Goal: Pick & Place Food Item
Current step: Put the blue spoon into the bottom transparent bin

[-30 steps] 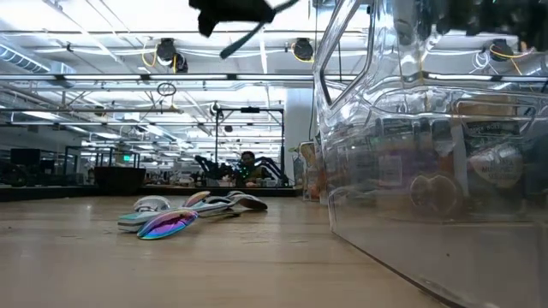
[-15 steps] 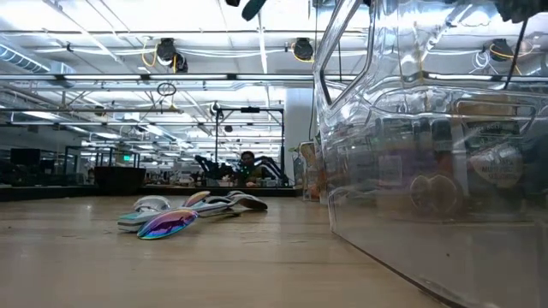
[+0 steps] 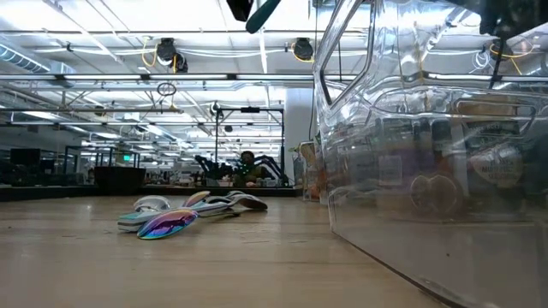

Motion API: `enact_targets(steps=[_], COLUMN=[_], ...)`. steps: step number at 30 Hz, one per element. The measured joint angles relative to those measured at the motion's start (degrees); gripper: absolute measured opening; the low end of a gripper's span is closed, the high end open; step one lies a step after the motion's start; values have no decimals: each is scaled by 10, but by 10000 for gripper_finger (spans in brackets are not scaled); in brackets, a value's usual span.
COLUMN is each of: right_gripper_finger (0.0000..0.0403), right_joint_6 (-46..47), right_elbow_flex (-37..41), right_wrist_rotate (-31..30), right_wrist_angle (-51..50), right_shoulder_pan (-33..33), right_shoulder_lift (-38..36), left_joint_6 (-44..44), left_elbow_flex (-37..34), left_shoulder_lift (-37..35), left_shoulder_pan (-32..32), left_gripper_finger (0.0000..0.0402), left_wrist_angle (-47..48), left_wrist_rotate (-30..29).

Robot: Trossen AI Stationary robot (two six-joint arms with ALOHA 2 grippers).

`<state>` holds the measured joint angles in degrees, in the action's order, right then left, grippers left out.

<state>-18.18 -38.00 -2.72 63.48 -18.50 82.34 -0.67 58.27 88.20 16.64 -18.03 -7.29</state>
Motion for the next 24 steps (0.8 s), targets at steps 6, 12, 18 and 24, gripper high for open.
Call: enact_targets(steps=[6, 12, 18, 24], right_gripper_finger=[204, 88, 10, 5], right_joint_6=[-21, -11, -15, 46], right_elbow_flex=[0, 0, 0, -1], right_wrist_rotate=[37, 51, 93, 110], right_wrist_angle=[10, -24, -48, -113], right_shoulder_pan=[-3, -4, -3, -3], right_shoulder_lift=[6, -17, -34, -68], left_joint_6=[-10, -9, -12, -11], left_elbow_flex=[0, 0, 0, 0], left_shoulder_lift=[-1, -1, -1, -1], left_shoulder_pan=[-3, -3, -3, 4], left_gripper_finger=[25, 25, 24, 25], left_wrist_angle=[5, 5, 3, 2], left_wrist_rotate=[8, 29, 24, 8])
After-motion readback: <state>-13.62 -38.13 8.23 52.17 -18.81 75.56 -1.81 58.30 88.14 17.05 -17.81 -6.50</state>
